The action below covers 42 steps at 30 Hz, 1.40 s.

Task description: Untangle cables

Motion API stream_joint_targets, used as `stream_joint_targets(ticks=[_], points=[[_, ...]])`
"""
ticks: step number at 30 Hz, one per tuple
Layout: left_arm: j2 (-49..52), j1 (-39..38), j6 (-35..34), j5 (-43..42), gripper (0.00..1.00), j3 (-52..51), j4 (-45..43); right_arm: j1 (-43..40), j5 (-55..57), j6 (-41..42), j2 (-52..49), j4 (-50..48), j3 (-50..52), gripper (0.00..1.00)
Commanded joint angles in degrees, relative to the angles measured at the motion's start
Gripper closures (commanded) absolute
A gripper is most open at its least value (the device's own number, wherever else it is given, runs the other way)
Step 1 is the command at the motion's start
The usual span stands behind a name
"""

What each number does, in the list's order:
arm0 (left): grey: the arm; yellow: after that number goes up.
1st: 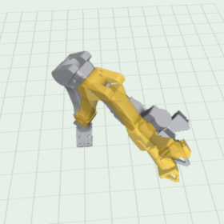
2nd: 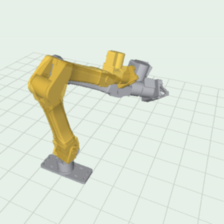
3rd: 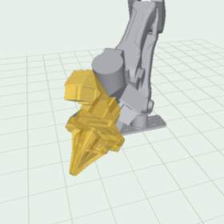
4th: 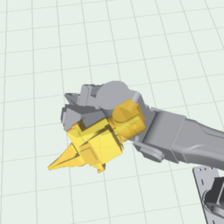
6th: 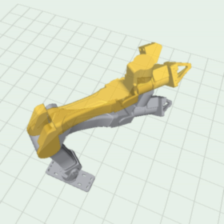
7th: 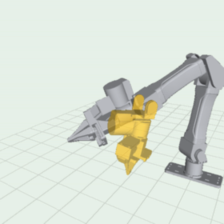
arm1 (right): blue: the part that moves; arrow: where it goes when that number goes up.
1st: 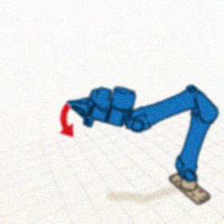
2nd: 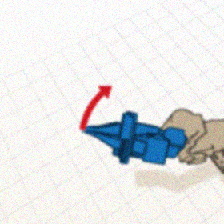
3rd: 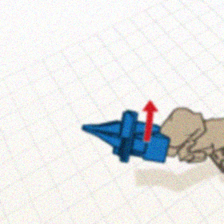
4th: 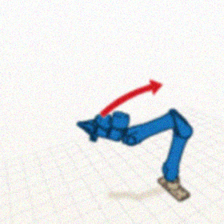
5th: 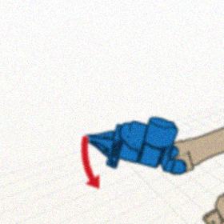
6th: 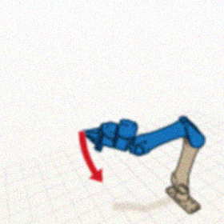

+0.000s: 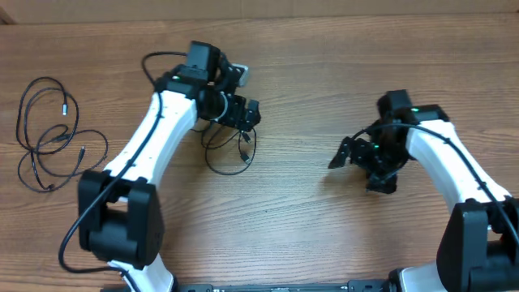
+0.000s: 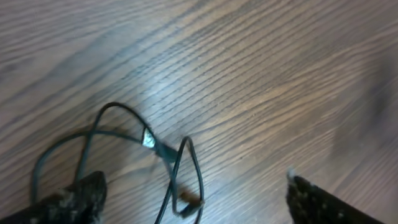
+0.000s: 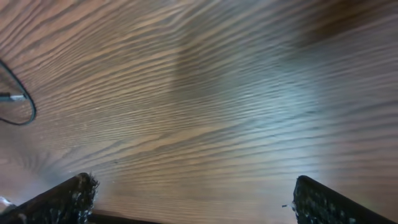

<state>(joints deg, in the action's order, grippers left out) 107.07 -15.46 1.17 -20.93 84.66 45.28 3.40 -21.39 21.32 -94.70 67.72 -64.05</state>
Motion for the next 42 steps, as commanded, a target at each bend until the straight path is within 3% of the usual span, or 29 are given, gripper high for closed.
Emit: stream_joint_targets(ticks=[1,3,6,13,18,20,21,22,27,33,37,39,42], points=[[2.56,-1.9,-5.46,4.13,0.12,-0.2,-1.18,-2.16,0.37,-2.6,0.07,0.66,-0.07,0.0],[3.76,-2.75,-7.48,6.86,0.12,-0.2,-2.23,-2.75,0.37,-2.6,0.07,0.74,-0.07,0.0],[5.25,-3.69,-8.09,9.55,0.23,-0.2,-3.78,-2.78,0.37,-2.58,0.07,0.72,-0.07,0.0],[7.63,-4.22,-8.09,9.53,0.4,-0.2,-7.06,-2.78,0.37,-2.56,0.07,0.79,-0.07,0.0],[10.03,-4.22,-8.96,9.51,0.47,-0.2,-6.47,-2.78,0.35,-2.56,0.07,0.79,-0.07,0.0],[10.14,-4.22,-8.94,9.51,0.66,-0.15,-7.04,-2.78,0.37,-2.56,0.07,0.96,-0.07,0.0],[9.9,-4.07,-8.94,9.49,0.89,0.9,-7.13,-2.78,0.37,-2.58,0.07,1.18,-0.07,0.0],[9.66,-3.91,-8.92,9.49,0.96,1.84,-6.86,-2.78,0.37,-2.58,0.07,1.22,-0.07,0.0],[7.5,-2.43,-8.9,9.51,0.96,10.16,-2.75,-2.78,0.37,-2.58,0.07,1.38,-0.07,0.0],[4.02,0.72,-8.87,9.53,0.96,25.94,9.2,-2.78,0.37,-2.58,0.07,1.36,-0.07,0.0],[1.49,4.66,-5.11,9.75,0.96,36.87,17.27,-2.78,0.37,-2.58,0.07,1.31,-0.07,0.0],[0.66,6.54,-3.82,12.44,0.96,40.39,19.32,-2.78,0.37,-2.58,0.07,1.31,-0.07,0.0],[-1.14,11.21,-3.63,23.43,0.95,46.34,20.94,-2.78,0.37,-2.58,0.07,1.33,-0.07,0.0]])
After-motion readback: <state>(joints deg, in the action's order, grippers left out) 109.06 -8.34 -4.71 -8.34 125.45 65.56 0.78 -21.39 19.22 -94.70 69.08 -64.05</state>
